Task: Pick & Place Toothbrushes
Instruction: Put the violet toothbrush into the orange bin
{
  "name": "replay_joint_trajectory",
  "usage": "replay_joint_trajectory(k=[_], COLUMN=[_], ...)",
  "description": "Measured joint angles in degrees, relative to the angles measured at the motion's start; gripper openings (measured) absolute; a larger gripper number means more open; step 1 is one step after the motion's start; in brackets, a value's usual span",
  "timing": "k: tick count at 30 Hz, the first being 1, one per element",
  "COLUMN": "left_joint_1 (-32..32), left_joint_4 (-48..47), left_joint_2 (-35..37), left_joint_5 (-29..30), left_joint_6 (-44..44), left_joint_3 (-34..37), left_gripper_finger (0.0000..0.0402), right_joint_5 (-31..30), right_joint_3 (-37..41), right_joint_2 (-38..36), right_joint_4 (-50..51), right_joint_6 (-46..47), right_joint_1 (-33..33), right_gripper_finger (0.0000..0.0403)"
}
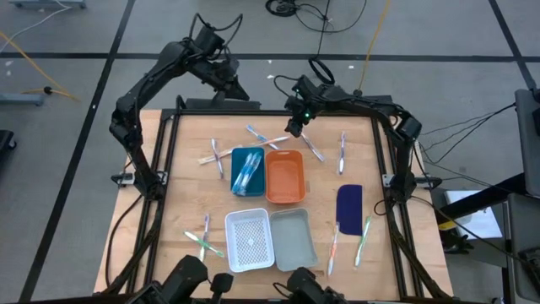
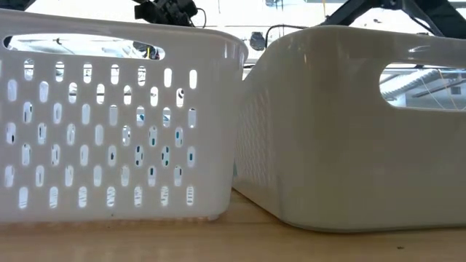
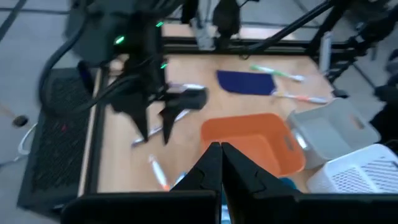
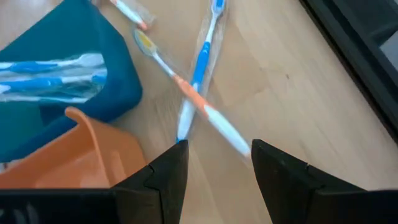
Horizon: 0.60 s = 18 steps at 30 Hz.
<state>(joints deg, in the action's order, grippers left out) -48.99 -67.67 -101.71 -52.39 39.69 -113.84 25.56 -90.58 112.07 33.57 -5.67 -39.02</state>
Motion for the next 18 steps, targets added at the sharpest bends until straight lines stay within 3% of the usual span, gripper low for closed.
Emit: replay_joint_trajectory(k=[10,18], left_joint_1=[-0.52,-0.23], left_joint_4=[-0.1,3.68], left_joint_2=[-0.21,-0.2], left_joint_5=[-1.53,-1.52], left_joint_6=[-0.13,-2.88], left_joint_3=[3.44,7.63], left_gripper_finger=[0.0002,0.0001], right_joint_5=[-1.51,-3.59], right_joint_3=[-1.19,-1.19], right_joint_2=[4.18,4.14], right_joint_4=[3.5,4.08], right_joint_6=[-1.83,-10.41], right_joint_1=[0.75,1.96], right_gripper_finger=[0.0169,0.0169])
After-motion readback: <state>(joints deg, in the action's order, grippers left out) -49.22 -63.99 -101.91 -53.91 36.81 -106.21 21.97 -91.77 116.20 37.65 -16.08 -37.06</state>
